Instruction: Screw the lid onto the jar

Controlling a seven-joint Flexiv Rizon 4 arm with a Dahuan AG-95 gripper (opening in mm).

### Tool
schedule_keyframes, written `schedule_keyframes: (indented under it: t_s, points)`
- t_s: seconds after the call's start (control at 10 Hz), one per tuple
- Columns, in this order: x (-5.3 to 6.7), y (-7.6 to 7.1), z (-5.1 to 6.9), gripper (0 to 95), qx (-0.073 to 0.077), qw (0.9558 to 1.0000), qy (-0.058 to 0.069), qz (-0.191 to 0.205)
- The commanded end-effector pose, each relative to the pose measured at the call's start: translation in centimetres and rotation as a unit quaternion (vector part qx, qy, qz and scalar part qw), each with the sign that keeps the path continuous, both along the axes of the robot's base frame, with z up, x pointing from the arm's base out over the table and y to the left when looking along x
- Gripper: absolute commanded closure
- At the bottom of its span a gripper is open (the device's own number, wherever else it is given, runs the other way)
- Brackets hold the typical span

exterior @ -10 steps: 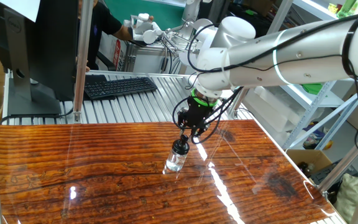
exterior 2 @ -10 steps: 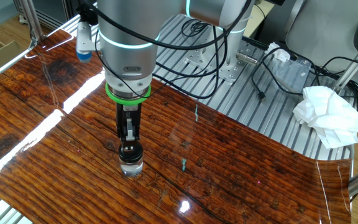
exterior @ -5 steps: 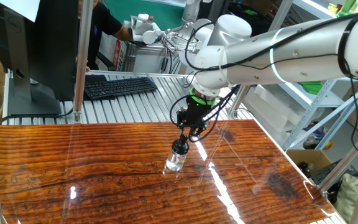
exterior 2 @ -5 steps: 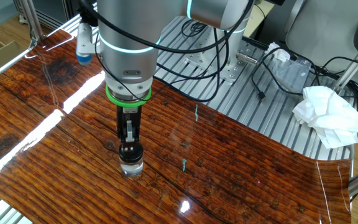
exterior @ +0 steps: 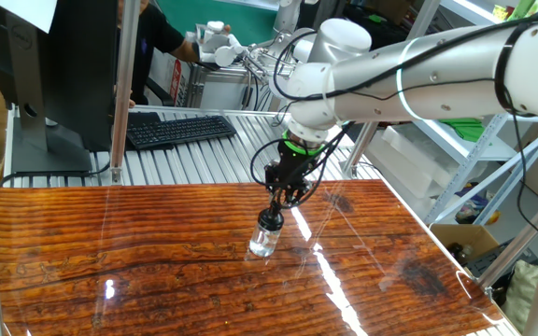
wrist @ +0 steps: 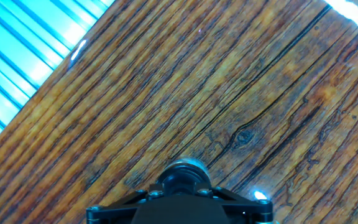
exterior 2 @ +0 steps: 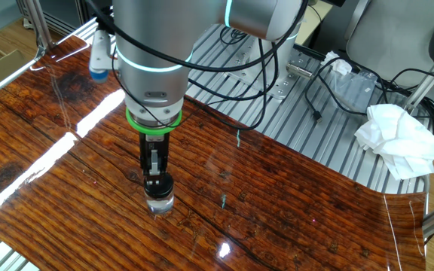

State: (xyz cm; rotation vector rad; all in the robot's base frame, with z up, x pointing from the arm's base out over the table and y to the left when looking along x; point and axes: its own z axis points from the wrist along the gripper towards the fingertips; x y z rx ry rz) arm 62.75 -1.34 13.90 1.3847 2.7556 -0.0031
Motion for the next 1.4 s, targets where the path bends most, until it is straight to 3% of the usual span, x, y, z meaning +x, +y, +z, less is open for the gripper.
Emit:
schedule_keyframes:
  t_s: [0.1, 0.6, 1.4]
  points:
    - [0.24, -0.18, -3.89, 95.0, 0.002, 1.0000, 0.000, -0.005]
    - [0.35, -0.26, -3.77, 95.0, 0.021, 0.9980, -0.004, -0.058]
    - [0.35, -0.27, -3.77, 95.0, 0.039, 0.9885, -0.011, -0.146]
